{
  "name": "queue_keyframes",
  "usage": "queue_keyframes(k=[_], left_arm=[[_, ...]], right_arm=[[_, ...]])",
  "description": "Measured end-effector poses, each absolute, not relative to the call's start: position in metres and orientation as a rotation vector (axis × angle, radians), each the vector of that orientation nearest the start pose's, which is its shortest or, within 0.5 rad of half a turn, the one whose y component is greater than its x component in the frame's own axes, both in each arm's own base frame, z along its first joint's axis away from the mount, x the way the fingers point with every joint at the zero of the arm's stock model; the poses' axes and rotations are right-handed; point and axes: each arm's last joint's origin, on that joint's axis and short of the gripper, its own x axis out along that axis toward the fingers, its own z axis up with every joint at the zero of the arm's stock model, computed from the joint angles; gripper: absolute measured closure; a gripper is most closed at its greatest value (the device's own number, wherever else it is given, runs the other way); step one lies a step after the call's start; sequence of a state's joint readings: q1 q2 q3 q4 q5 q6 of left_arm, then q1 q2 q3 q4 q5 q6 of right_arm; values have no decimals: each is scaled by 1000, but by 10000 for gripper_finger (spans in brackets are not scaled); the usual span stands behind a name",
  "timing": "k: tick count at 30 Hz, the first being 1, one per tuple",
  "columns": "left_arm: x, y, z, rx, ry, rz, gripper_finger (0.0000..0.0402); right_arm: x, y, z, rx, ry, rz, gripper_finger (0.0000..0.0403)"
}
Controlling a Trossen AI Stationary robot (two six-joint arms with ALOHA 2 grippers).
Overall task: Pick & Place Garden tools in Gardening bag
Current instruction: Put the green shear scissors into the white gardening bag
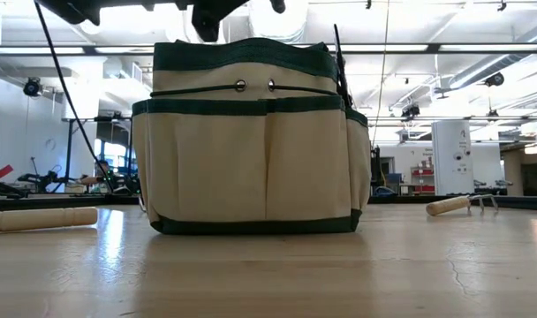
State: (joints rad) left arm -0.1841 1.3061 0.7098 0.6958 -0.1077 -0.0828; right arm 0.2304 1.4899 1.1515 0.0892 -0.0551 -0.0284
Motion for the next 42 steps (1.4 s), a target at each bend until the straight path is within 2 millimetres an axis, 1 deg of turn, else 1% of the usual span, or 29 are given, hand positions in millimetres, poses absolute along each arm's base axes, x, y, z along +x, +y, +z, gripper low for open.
queue_keyframes(k=[9, 12, 19, 23, 26, 38, 42], left_arm=[[277, -49, 282, -113, -66, -122, 145], [277, -50, 281, -121, -49, -161, 145], [276, -51, 282, -116, -60, -193, 145], [276, -51, 286, -100, -102, -194, 145], [276, -50, 286, -90, -105, -161, 145], [276, -50, 281, -77, -52, -140, 145], [277, -50, 277, -70, -16, -130, 147]], right_arm=[[334, 79, 316, -65, 251, 260, 383], [335, 76, 315, -65, 253, 250, 383], [335, 73, 315, -62, 251, 233, 383], [335, 73, 315, -53, 257, 237, 383], [335, 74, 313, -44, 265, 248, 383], [335, 74, 311, -20, 275, 273, 383], [335, 76, 315, -16, 258, 308, 383]])
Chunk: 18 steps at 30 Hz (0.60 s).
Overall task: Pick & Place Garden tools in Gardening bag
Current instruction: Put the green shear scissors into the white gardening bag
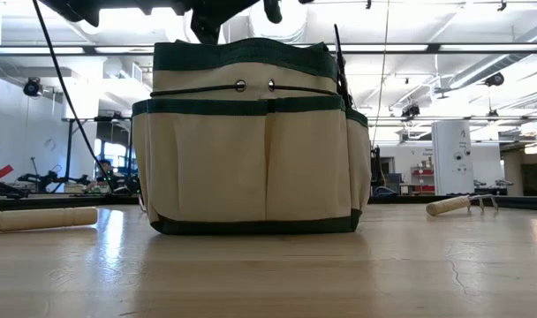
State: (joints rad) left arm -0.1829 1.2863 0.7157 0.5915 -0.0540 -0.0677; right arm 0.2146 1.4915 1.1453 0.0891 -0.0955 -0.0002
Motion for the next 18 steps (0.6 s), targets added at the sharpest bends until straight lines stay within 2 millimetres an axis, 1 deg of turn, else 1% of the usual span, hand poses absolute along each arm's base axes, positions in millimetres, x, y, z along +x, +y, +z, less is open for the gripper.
queue_keyframes(k=[4, 10, 18], left_arm=[[278, -50, 279, -66, 14, -128, 163], [278, -50, 281, -69, -16, -129, 190], [278, -49, 281, -61, -20, -102, 195]], right_arm=[[335, 76, 319, -22, 244, 314, 383], [335, 76, 318, -22, 251, 313, 383], [336, 76, 318, -18, 252, 323, 383]])
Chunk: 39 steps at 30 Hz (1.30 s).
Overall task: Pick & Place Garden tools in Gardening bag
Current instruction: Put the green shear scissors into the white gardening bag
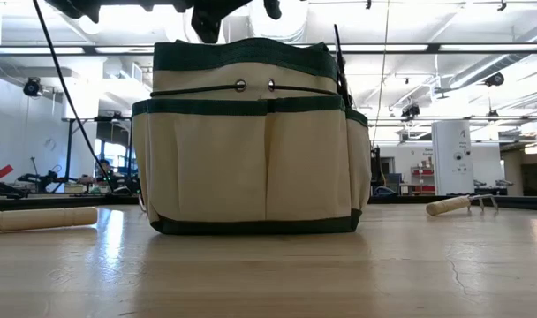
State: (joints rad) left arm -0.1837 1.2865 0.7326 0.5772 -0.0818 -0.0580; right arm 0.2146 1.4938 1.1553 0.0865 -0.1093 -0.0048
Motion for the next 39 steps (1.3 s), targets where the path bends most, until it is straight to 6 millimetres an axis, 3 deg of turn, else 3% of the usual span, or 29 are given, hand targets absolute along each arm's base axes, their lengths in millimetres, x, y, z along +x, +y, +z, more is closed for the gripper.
queue_keyframes(k=[13, 39], left_arm=[[278, -49, 283, -67, -43, -105, 196], [278, -49, 285, -70, -60, -113, 197]], right_arm=[[347, 79, 305, -11, 256, 337, 383], [351, 81, 310, 12, 184, 351, 383]])
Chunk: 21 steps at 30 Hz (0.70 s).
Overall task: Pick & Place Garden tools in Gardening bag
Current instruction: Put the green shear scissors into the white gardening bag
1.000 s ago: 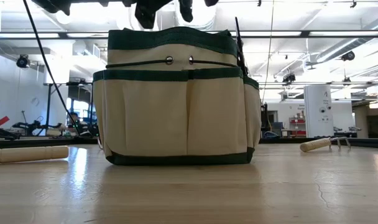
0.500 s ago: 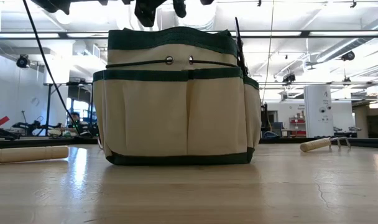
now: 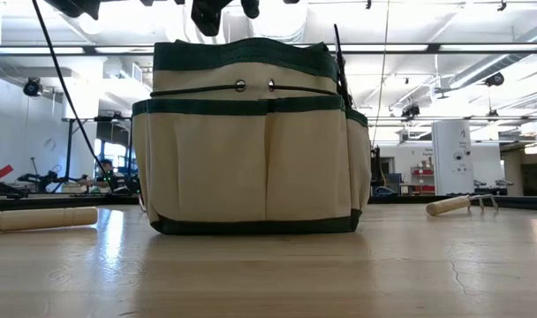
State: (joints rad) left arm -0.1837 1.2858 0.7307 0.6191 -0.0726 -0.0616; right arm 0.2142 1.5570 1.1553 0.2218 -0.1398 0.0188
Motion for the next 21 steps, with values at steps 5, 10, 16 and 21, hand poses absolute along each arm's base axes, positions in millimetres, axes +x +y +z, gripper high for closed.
queue_keyframes(k=[5, 10, 16, 21], left_arm=[[278, -49, 285, -69, -60, -113, 216], [278, -50, 285, -69, -61, -126, 299], [278, -50, 285, -79, -55, -133, 361], [278, -50, 284, -84, -48, -139, 361]], right_arm=[[351, 80, 310, 12, 185, 350, 383], [351, 80, 309, 11, 187, 345, 383], [356, 80, 303, 10, 202, 336, 385], [358, 78, 300, 23, 211, 333, 385]])
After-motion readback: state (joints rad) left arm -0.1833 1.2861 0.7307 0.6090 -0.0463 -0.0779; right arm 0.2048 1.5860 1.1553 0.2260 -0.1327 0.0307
